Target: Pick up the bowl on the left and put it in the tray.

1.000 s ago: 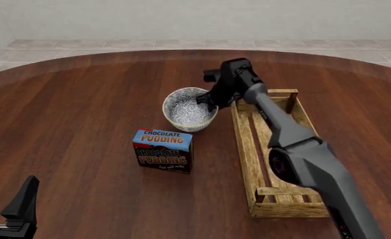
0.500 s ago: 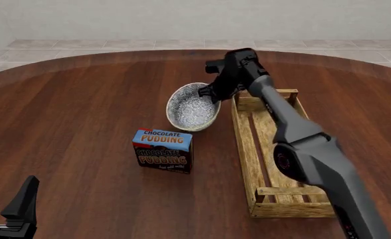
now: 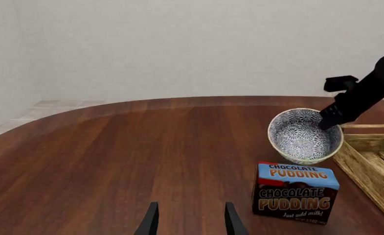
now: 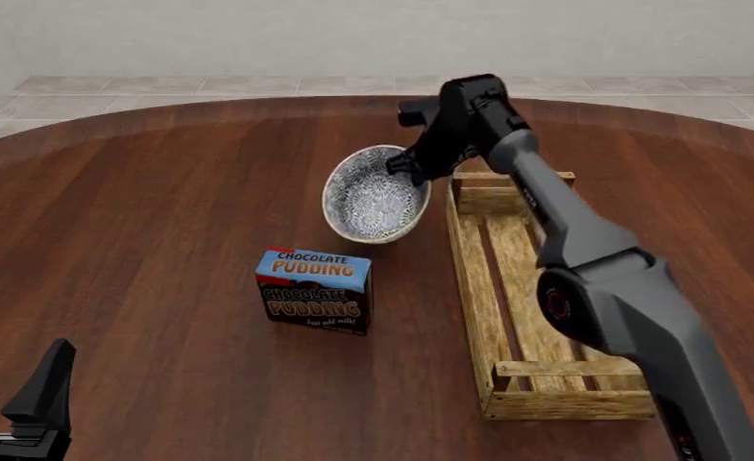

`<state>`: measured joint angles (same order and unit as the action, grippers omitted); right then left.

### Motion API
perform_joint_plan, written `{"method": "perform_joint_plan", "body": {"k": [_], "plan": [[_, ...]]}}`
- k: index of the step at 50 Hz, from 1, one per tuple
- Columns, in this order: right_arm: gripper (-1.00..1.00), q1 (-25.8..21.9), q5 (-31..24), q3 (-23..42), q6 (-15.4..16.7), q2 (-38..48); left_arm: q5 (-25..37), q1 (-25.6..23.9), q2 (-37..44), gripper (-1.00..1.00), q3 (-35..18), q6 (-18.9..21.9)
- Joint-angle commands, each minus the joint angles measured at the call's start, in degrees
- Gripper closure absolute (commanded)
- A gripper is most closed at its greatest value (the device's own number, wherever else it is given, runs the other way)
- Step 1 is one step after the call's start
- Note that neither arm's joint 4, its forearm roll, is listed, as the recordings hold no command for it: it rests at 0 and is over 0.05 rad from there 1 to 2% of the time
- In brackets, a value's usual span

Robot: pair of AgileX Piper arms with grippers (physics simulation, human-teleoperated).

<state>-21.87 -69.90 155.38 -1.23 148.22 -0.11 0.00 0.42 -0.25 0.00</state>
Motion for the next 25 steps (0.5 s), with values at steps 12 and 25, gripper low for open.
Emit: {"method": "perform_joint_plan", "body": {"k": [12, 25], "plan": [[1.00, 0.06, 0.02, -0.99, 3.85, -3.62, 0.00, 0.00, -0.01, -1.00, 0.00, -0.01], [1.00, 0.57, 0.01, -2.35, 5.36, -6.27, 0.00, 0.01, 0.00, -1.00, 0.00, 0.00]]}}
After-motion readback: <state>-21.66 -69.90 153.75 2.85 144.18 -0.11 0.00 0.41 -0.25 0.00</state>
